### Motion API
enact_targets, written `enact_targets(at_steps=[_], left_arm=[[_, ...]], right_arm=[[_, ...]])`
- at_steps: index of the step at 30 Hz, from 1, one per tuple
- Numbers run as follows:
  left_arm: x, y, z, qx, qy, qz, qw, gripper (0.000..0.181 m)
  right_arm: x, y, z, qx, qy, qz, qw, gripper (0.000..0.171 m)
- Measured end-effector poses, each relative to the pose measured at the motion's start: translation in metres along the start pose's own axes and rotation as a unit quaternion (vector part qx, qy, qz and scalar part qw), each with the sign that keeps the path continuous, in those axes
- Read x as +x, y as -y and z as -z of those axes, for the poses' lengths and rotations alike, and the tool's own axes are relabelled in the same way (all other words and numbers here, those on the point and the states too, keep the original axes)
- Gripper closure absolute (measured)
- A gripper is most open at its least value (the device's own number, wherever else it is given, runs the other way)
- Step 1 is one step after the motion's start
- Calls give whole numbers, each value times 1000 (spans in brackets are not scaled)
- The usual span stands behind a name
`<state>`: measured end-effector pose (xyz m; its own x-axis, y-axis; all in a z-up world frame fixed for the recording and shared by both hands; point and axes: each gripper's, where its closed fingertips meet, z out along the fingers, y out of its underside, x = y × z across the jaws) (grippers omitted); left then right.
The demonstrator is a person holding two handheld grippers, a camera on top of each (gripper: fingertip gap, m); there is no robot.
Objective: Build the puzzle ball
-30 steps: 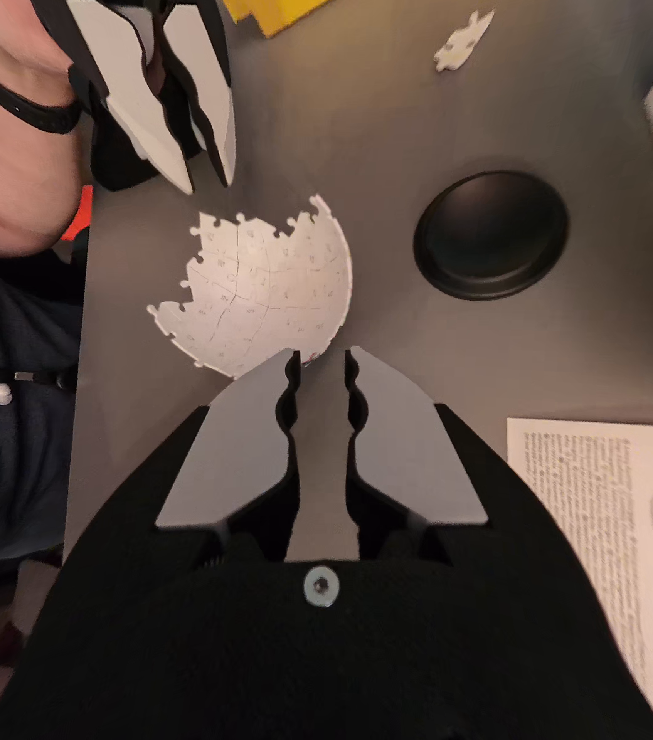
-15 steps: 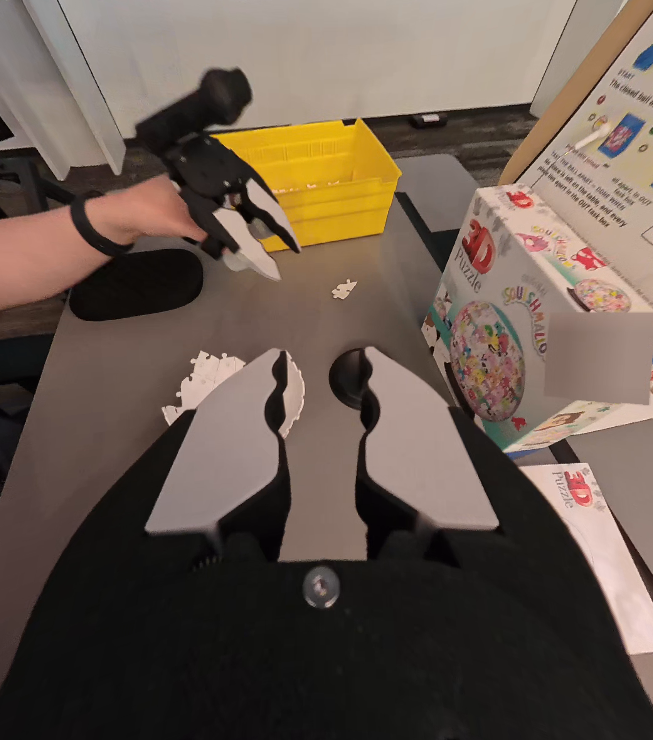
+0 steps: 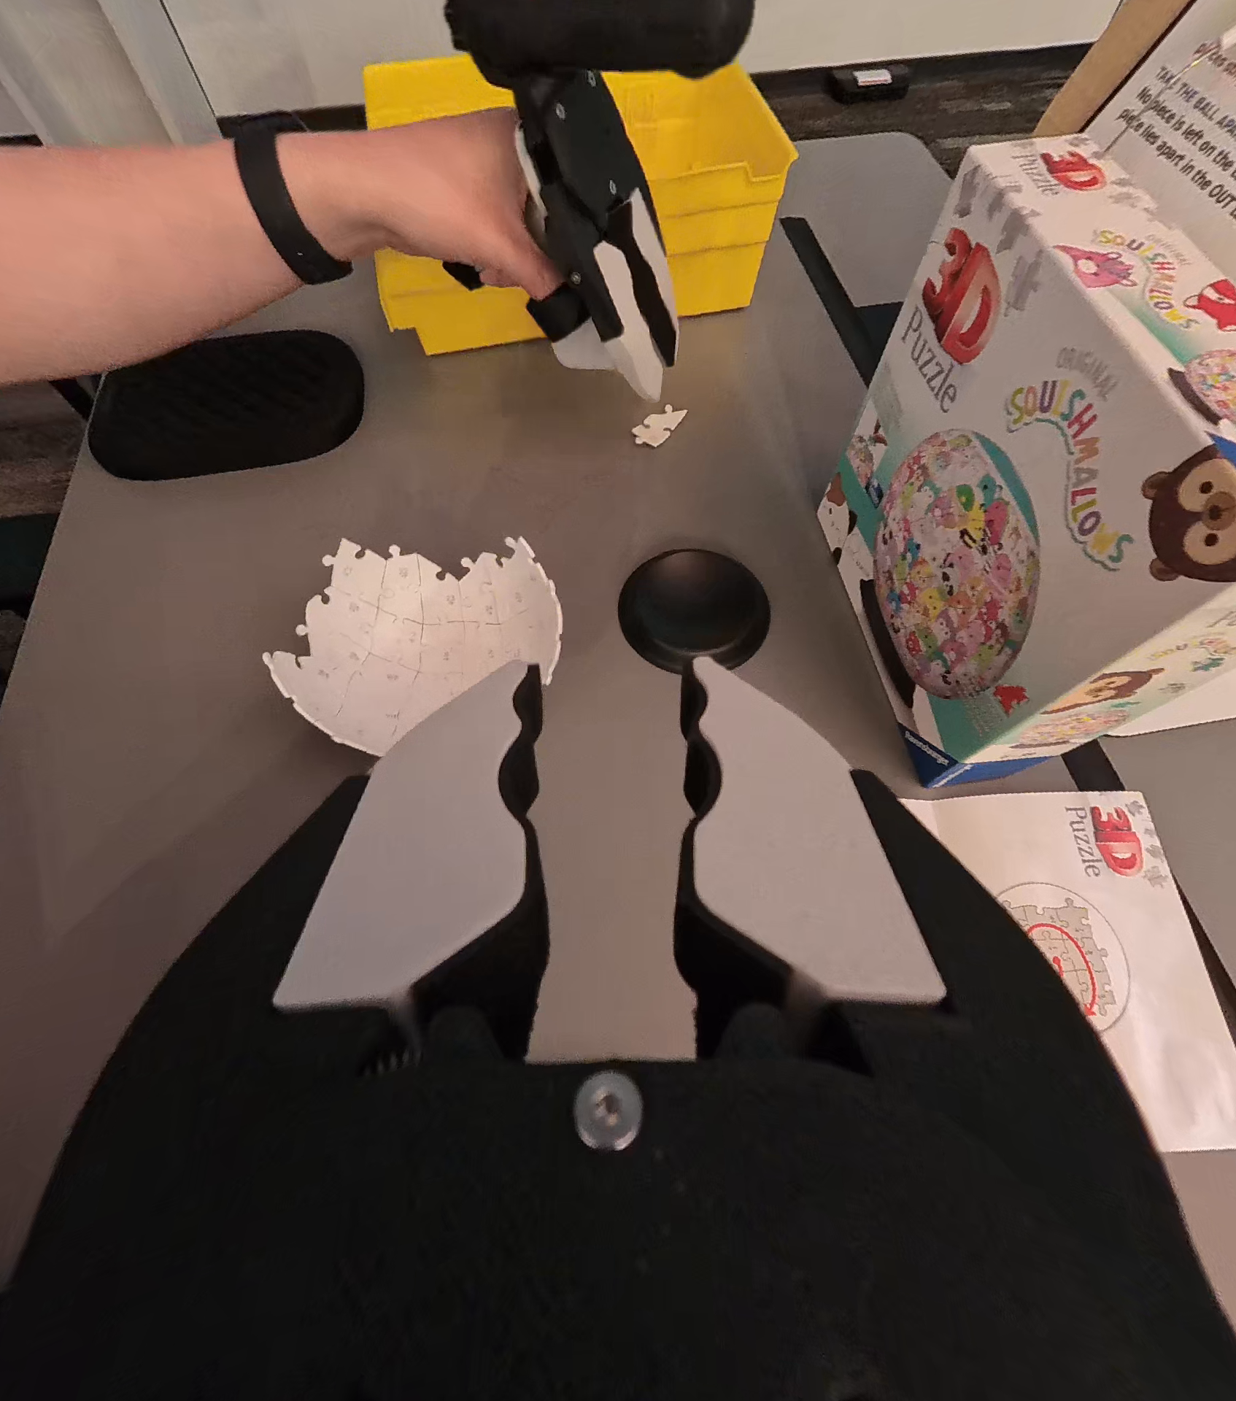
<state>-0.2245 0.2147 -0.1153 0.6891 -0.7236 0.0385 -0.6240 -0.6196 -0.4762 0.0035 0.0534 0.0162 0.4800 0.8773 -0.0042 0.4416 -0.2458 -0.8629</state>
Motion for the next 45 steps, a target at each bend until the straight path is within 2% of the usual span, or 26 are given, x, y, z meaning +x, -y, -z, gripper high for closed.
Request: enact_targets(at_steps=[7, 16, 19, 22, 25, 26, 28, 31, 32, 34, 36, 39, 45], left_arm=[[-3, -17, -31, -76, -28, 59, 995, 132], [-7, -24, -31, -99, -17, 63, 993, 158], [-7, -27, -32, -105, -19, 46, 993, 181], [-5, -28, -30, -102, -36, 55, 993, 181], [-2, -14, -21, -54, -56, 80, 994, 181], [-4, -8, -18, -33, -52, 91, 994, 180], [-10, -3, -17, -22, -33, 117, 992, 155], [-13, -8, -28, -58, -22, 149, 987, 126], [-13, -9, -32, -65, -20, 156, 985, 126], [-15, -8, -36, -73, -7, 146, 987, 135], [-12, -8, -39, -85, -8, 124, 989, 160], [4, -9, -41, -90, -50, 120, 987, 181], [12, -12, -37, -77, -88, 129, 985, 180]], right_arm=[[5, -6, -2, -9, 8, -11, 1000, 135], [7, -10, 0, -17, 7, -10, 1000, 135], [8, -11, 0, -23, 4, -7, 1000, 135], [5, -12, -1, -28, 6, -3, 1000, 135], [5, -14, -1, -35, 3, 2, 999, 135], [6, -14, -1, -36, 3, 2, 999, 135], [5, -13, -1, -32, 5, 1, 999, 135], [2, -11, -2, -32, 9, 4, 999, 135], [2, -11, -2, -34, 8, 7, 999, 135], [0, -11, -1, -37, 8, 11, 999, 135], [-1, -11, 1, -36, 8, 13, 999, 135], [-1, -8, 4, -26, 9, 13, 1000, 135], [0, -8, 7, -13, 19, 3, 1000, 135]])
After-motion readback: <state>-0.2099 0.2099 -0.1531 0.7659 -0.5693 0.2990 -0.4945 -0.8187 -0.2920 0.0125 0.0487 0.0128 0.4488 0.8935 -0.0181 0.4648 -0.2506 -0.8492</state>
